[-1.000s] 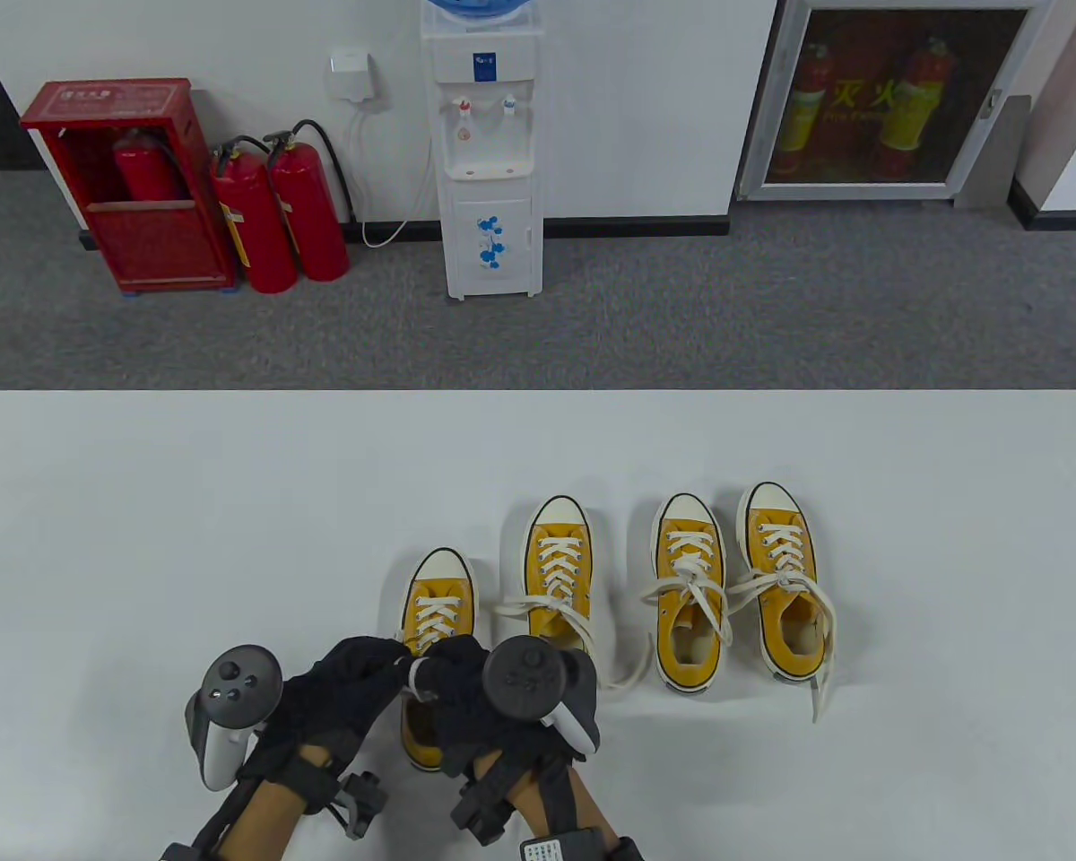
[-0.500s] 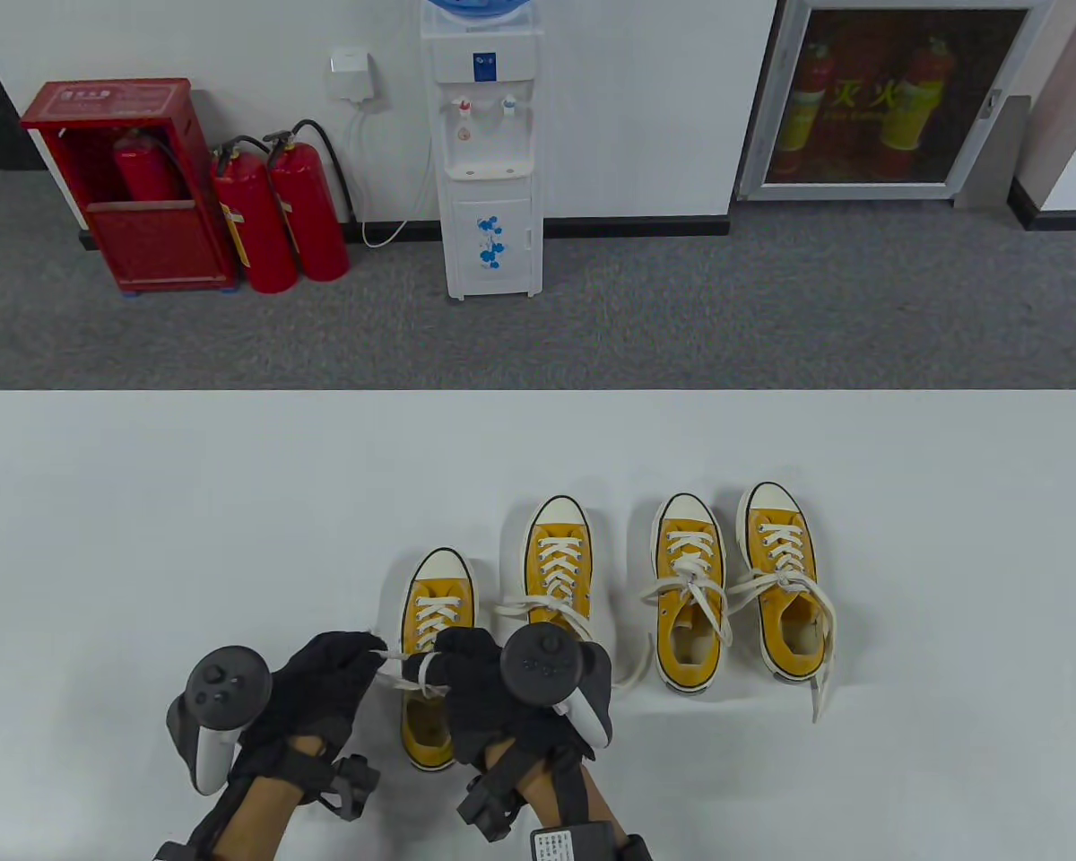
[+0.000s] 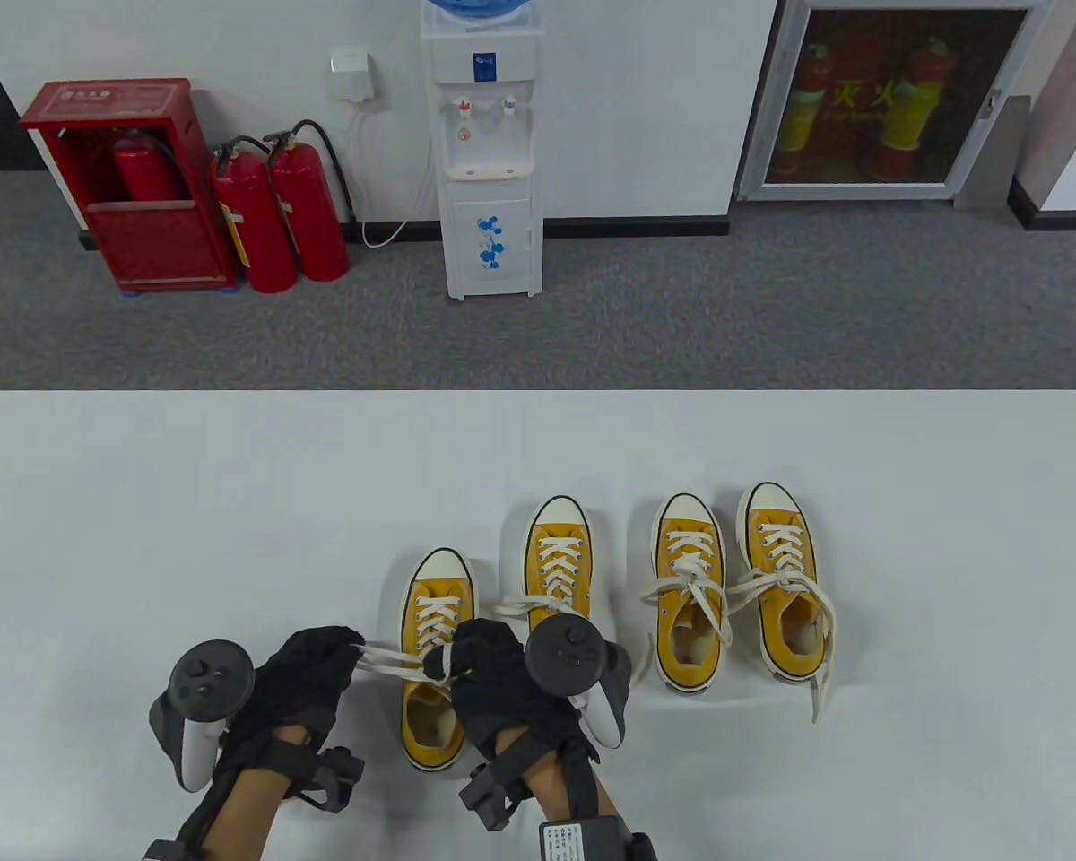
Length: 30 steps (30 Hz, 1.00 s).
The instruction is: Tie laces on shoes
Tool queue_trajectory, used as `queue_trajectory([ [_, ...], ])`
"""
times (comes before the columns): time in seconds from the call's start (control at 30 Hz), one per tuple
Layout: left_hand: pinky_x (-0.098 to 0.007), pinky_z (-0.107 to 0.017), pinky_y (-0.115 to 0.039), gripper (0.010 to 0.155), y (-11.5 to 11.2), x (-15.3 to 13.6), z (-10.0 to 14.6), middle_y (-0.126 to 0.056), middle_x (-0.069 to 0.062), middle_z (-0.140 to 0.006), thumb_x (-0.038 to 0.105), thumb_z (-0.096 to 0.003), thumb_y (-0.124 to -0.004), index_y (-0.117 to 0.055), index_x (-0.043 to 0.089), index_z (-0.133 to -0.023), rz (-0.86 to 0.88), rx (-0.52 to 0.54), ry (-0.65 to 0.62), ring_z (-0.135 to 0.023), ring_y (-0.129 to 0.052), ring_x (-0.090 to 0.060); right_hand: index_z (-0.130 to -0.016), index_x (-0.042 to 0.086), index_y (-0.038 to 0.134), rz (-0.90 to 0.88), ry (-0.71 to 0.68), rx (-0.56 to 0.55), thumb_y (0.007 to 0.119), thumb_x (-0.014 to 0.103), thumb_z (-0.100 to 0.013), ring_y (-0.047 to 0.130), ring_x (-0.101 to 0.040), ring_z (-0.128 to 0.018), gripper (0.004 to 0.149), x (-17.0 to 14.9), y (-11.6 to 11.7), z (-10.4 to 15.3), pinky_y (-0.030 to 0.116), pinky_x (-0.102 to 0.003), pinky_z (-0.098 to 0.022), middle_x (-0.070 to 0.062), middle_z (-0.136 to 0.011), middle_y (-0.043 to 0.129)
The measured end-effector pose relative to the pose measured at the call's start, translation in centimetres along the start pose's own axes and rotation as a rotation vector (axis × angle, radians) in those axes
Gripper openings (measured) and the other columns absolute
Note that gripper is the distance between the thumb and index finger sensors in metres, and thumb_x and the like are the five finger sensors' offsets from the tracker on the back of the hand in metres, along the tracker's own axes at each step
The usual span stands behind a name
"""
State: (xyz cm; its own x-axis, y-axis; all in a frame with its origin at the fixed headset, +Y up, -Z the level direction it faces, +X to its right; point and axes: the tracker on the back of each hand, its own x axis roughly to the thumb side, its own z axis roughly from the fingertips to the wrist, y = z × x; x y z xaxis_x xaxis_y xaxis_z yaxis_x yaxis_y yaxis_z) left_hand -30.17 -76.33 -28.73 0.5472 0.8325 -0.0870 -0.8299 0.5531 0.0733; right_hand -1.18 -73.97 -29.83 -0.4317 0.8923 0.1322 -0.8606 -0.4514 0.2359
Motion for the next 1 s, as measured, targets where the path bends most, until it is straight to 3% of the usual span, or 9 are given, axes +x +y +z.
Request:
queue_trajectory([
  [0.2,-0.062,-0.060,-0.074,0.038,0.4,0.0,0.0,-0.092,-0.009,-0.093,0.043,-0.0466,-0.084,-0.092,0.030,-0.081,-0.035,0.017,0.008,-0.058,-0.103,-0.031,-0.084,0.014,0.080,0.042,0.029,0.029,0.087,0.017,-0.041,0.097,-0.020,-0.050,0.044,0.0,0.2,-0.1,0.080,-0.051,-0.055,-0.012,-0.101,0.055],
  [0.37,-0.062,-0.060,-0.074,0.038,0.9,-0.3,-0.1,-0.092,-0.009,-0.093,0.043,-0.0465,-0.084,-0.092,0.030,-0.081,-0.032,0.031,0.024,-0.058,-0.103,-0.031,-0.084,0.020,0.085,0.056,0.034,-0.009,0.089,0.017,-0.040,0.098,-0.019,-0.050,0.044,0.0,0.1,-0.1,0.081,-0.051,-0.055,-0.011,-0.101,0.056],
  [0.63,-0.062,-0.060,-0.074,0.038,1.9,-1.1,-0.3,-0.092,-0.008,-0.092,0.043,-0.0468,-0.083,-0.091,0.030,-0.082,-0.031,0.065,0.059,-0.059,-0.103,-0.030,-0.081,0.014,0.074,0.086,0.063,-0.008,0.090,0.017,-0.040,0.098,-0.018,-0.049,0.044,-0.2,-0.4,-0.1,0.081,-0.049,-0.055,-0.011,-0.100,0.053],
  [1.0,-0.062,-0.061,-0.073,0.038,3.0,-2.4,-0.6,-0.092,-0.009,-0.093,0.043,-0.0468,-0.083,-0.091,0.029,-0.082,-0.005,0.085,0.125,-0.060,-0.102,-0.032,-0.080,0.016,0.076,0.255,0.069,-0.140,0.084,0.012,-0.039,0.092,-0.022,-0.045,0.042,0.1,-1.3,0.3,0.074,-0.052,-0.053,-0.009,-0.097,0.058],
])
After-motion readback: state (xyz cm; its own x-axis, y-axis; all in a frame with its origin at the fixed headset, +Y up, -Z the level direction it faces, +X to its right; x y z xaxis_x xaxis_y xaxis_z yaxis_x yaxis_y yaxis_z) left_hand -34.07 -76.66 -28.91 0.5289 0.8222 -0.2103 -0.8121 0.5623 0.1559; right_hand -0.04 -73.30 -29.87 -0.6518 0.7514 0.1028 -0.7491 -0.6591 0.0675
